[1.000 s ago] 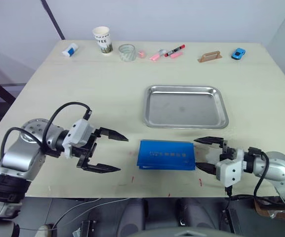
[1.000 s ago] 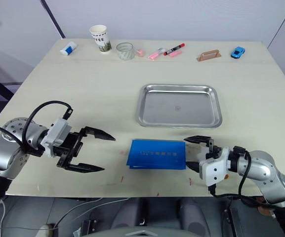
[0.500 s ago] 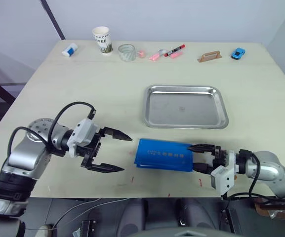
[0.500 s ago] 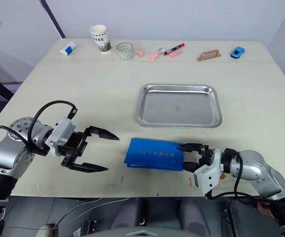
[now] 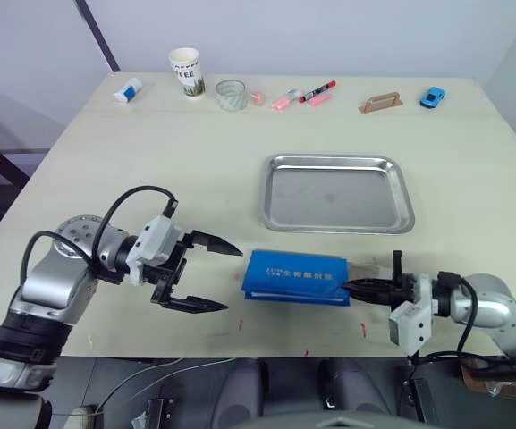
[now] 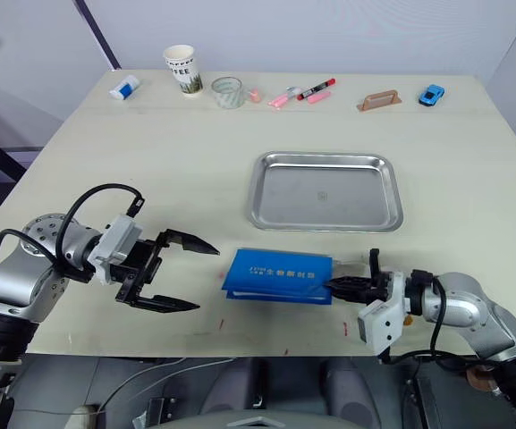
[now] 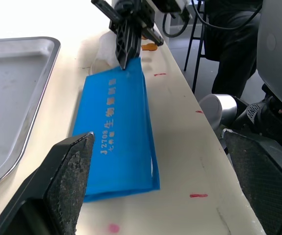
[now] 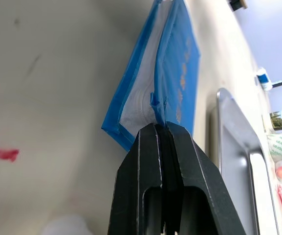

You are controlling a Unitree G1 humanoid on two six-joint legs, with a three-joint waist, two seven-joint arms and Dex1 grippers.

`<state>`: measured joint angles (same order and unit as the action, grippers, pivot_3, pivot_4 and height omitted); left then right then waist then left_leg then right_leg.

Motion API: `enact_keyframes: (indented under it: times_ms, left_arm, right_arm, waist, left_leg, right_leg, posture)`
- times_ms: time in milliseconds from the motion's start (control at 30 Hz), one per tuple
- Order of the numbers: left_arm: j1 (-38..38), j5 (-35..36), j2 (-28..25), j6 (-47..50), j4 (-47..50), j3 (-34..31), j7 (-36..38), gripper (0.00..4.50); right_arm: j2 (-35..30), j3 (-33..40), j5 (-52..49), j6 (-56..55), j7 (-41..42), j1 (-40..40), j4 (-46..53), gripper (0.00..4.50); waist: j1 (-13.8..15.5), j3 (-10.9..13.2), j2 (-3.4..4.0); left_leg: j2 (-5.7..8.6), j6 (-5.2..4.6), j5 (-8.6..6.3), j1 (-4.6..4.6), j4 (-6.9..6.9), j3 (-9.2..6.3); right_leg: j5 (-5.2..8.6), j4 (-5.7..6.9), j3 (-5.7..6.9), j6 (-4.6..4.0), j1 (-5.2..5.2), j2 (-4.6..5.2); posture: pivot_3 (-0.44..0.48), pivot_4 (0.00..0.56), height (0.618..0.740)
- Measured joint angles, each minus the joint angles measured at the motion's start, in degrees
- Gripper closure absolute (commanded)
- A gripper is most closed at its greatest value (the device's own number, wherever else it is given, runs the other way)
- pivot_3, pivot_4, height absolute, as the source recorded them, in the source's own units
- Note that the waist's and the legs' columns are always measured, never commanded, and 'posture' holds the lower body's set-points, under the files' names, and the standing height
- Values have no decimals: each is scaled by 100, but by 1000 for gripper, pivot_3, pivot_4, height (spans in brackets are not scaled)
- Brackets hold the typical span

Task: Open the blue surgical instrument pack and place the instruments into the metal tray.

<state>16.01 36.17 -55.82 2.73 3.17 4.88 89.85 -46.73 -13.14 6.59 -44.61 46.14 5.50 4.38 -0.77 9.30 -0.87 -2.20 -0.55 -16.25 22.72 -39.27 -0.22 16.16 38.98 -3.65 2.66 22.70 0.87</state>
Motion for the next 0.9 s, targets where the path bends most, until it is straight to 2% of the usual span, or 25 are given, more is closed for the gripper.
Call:
enact_keyframes:
  times_ms: [167, 367, 600, 900]
  left_arm:
    - [4, 0, 46, 36, -23, -29, 2, 0]
    - [67, -7, 168, 52, -107, -33, 2, 0]
    - [68, -134, 650, 69, -308, -31, -36, 0]
    - [324, -593, 1405, -137, -1223, 34, -55, 0]
  right_arm:
    - [-171, -49, -1333, 923, 576, -97, 266, 4477]
    - [-270, -30, -2849, 2872, 1332, -118, 660, 4477]
    - [-215, 50, -3298, 4163, 1710, 211, 630, 4477]
    - [182, 266, -3421, 5187, 1787, 715, 370, 4477]
  waist:
    - [3, 0, 0]
    - [6, 0, 0]
    - [7, 0, 0]
    - [-12, -3, -1]
  left_leg:
    - [0, 0, 0, 0, 0, -10]
    - [0, -1, 0, -1, -3, -20]
    - [2, -1, 0, -1, -5, -15]
    - [-2, -1, 0, -4, -7, -14]
  right_leg:
    - [0, 0, 0, 0, 0, 1]
    - [-1, 1, -1, 1, -1, 1]
    - [-1, 2, 0, 2, -2, 0]
    - [-3, 10, 5, -2, -2, -10]
  posture:
    - [0, 150, 740]
    - [0, 150, 740]
    - [0, 150, 740]
    - [0, 150, 740]
